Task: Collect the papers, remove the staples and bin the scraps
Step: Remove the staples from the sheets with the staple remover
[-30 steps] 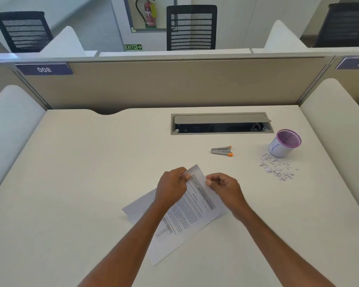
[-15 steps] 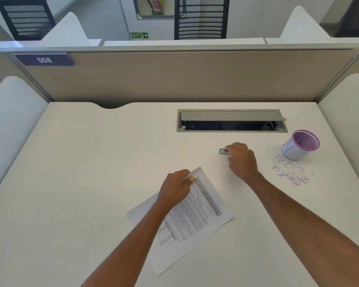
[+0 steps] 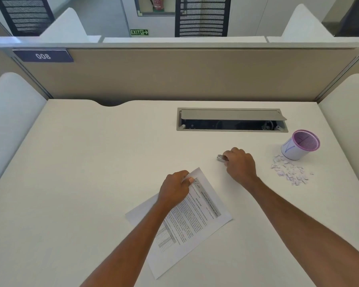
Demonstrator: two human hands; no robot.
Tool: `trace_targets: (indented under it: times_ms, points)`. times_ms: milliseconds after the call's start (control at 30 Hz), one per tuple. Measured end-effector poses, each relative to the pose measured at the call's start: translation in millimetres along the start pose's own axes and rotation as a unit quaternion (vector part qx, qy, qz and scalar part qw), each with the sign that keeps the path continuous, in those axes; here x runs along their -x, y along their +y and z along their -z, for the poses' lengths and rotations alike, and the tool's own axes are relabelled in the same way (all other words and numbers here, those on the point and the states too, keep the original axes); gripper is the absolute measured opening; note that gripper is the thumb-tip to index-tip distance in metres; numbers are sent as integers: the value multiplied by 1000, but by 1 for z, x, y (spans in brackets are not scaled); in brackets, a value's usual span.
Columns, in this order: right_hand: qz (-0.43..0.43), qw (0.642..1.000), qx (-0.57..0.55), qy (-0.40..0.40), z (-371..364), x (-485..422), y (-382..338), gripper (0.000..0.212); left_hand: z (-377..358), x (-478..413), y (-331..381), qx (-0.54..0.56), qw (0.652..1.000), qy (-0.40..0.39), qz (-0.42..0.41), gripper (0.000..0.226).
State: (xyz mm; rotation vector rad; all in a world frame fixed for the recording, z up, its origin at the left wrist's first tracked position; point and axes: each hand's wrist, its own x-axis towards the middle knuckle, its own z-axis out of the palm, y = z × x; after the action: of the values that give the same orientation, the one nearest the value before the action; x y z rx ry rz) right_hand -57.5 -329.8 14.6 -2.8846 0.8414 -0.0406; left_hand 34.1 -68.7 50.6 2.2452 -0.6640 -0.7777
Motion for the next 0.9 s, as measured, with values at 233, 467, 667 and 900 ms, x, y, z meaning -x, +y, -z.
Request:
trace_targets:
  times_ms: [233,467,667,900]
  points:
    - [-236,830,-503,-53,30,29,-34,9,2,10,5,1,1000,11,0,29]
    - [-197,593,-773,-109,61,68,-53,24,5,19,9,-1,1000,11,5,28]
    - [-169,567,-800,-98,71,81,-65,21,9,27,14,12,1000,15,-11,27]
    - [-166,583,-789,-102,67,89,-72,29,9,33,17,21,999,14,-25,27]
